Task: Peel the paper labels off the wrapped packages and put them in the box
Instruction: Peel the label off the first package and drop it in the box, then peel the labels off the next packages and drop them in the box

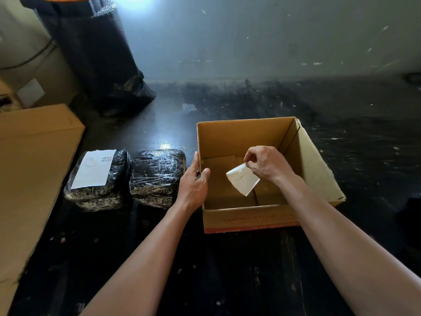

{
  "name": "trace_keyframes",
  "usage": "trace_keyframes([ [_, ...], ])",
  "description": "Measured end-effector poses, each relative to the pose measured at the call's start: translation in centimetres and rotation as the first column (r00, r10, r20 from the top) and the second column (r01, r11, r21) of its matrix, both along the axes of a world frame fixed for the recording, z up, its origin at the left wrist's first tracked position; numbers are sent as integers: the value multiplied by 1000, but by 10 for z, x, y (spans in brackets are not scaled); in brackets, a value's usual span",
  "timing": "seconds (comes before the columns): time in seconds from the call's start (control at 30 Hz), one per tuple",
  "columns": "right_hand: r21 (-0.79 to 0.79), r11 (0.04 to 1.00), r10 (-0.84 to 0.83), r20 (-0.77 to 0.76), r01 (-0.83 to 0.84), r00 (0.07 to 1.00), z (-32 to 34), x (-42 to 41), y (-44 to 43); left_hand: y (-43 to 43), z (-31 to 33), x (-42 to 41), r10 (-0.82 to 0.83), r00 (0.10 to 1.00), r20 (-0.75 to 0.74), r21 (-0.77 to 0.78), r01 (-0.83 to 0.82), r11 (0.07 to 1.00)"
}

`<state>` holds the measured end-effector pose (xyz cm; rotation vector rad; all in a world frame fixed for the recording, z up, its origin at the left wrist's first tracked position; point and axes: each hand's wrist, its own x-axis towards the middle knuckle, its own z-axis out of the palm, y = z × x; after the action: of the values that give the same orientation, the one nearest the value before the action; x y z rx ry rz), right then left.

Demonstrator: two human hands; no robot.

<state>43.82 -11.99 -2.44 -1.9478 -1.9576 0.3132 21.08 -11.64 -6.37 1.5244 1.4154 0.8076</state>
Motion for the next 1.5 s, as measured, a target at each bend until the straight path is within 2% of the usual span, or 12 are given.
trace_keyframes([
  [0.37,-7,999,31,-29,-31,999,9,-8,-6,0,1,1,34,999,4,20,-34,999],
  [0.7,-6,997,73,-45,-74,996,29,-48,-11,0,15,-12,-64,998,26,25,63,998],
  [0.77,-4,996,92,-43,-92,995,36,-62,-9,0,23,-21,-19,1000,15,57,18,998],
  [0.87,-3,991,131,-55,-131,990,47,-88,-3,5,31,-47,89,993,-76,153,-76,985],
  [0.97,-19,985,172,-67,-173,983,53,-118,6,14,34,-81,102,970,-222,244,-46,969],
  [1.07,-79,977,192,-59,-196,980,52,-152,17,21,32,-117,110,921,-375,270,-5,963],
  [1.27,-296,939,182,-3,-174,983,20,-205,36,39,7,-171,32,808,-588,128,54,990],
  [1.4,-412,908,94,23,-76,995,-9,-222,44,44,-16,-186,-34,805,-593,20,57,998],
  [1.5,-466,885,-35,-100,-16,994,-30,-229,44,46,-31,-191,-69,833,-549,-62,42,997],
])
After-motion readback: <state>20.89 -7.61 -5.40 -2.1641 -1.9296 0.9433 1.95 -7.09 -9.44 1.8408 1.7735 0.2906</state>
